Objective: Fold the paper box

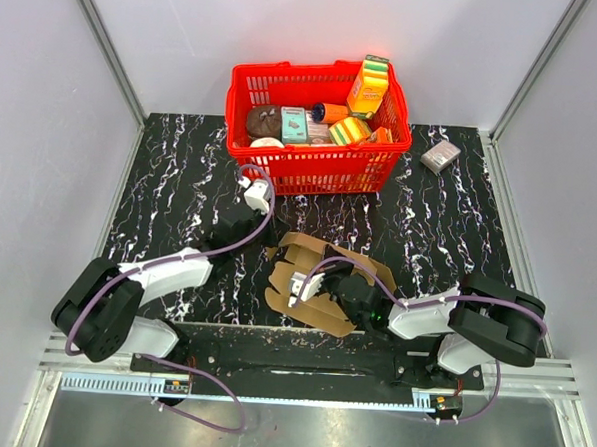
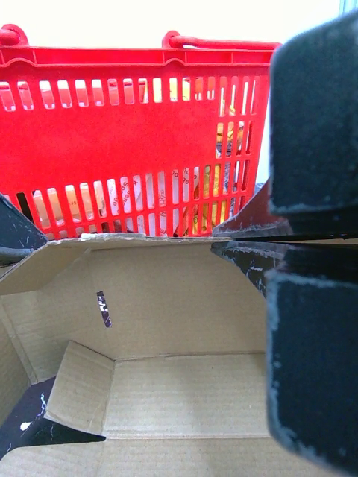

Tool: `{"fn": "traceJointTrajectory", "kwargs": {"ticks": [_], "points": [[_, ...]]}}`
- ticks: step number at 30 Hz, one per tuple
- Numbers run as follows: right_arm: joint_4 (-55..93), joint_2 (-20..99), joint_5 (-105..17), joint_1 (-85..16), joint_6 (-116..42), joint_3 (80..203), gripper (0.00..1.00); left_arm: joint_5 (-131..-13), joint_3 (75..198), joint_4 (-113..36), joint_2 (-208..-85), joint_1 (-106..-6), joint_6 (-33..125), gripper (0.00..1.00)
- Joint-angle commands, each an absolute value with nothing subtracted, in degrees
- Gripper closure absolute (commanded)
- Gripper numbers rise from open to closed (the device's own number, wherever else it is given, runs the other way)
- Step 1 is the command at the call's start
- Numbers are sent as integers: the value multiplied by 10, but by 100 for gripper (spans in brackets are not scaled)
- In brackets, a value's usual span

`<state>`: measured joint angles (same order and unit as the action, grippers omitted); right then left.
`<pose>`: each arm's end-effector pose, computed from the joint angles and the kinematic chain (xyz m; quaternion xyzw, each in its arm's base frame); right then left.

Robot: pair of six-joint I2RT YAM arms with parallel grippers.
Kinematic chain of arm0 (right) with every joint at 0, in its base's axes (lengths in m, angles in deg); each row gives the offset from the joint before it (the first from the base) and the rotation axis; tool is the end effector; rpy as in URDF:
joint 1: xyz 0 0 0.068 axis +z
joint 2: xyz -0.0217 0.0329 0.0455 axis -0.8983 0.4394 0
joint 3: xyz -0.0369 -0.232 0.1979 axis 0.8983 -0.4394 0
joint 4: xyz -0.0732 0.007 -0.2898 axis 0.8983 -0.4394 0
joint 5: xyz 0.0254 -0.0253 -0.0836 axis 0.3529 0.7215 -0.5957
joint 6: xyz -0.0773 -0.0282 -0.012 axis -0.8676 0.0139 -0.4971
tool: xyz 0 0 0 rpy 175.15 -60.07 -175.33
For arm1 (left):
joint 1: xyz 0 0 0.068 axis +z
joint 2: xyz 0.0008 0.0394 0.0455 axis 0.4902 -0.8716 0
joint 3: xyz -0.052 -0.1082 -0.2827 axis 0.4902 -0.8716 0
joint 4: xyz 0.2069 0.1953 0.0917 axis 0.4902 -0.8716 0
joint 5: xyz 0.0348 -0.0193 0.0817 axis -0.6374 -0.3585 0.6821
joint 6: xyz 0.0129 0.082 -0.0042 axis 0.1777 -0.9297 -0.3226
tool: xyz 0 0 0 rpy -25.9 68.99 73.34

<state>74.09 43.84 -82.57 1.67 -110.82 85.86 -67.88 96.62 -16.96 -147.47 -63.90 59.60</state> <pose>0.1594 0.2615 0.1545 -0.6101 0.4536 -0.2114 0.6143 0.2715 -0.1931 0.1965 0.0869 0.8184 -0.3080 0.4774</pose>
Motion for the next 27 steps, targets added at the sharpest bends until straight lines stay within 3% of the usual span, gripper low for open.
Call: {"fn": "traceJointTrajectory", "kwargs": {"ticks": [1,27], "points": [[769,436,-822,22,-1093,857,100,-689,992,-150,-1484,-636,584,100],[785,454,-827,22,-1087,858,100,-712,952,-161,-1422,-637,587,100]]}}
